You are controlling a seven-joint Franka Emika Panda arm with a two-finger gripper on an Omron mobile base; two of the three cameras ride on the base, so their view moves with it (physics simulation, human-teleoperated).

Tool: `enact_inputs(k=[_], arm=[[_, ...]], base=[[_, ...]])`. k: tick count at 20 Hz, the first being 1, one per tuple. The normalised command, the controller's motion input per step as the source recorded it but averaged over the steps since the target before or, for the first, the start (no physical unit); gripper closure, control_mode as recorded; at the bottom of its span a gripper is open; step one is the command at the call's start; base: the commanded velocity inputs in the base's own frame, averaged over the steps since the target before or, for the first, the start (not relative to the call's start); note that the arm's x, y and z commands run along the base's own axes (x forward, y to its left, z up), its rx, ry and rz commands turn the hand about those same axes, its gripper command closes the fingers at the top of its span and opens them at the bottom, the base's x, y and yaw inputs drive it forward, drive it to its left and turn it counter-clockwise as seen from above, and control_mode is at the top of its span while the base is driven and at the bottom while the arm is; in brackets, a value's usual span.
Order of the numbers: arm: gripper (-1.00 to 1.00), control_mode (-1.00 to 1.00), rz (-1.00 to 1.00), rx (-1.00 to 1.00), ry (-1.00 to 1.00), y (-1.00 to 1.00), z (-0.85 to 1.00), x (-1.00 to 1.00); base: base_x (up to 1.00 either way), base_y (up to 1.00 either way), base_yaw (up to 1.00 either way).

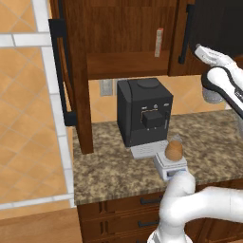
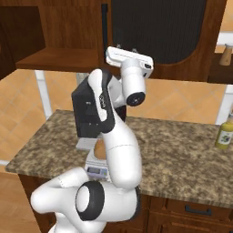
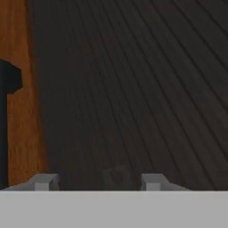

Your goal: Pick the honey bottle and place it on the digital scale for weighing, and close the cabinet.

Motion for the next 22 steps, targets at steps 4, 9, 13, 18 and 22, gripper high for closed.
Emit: enact_inputs(k=[4, 9, 13, 18, 22], arm=[[-1.0, -1.0, 0.02, 0.0, 0.04, 0.0, -0.44, 1.0], [-1.0, -1.0, -0.02, 0.0, -0.06, 0.0, 0.1, -0.04], [-1.0, -1.0, -0.1, 0.0, -0.09, 0.0, 0.41, -0.97], [-1.0, -1.0, -0.04, -0.01, -0.05, 0.0, 0.9, -0.99], [-1.0, -1.0, 0.0, -0.03, 0.16, 0.07, 0.96, -0.99]], base=[[0.0, 0.0, 0.0], [0.0, 0.0, 0.0], [0.0, 0.0, 0.0], [0.0, 0.0, 0.0], [0.0, 0.0, 0.0]])
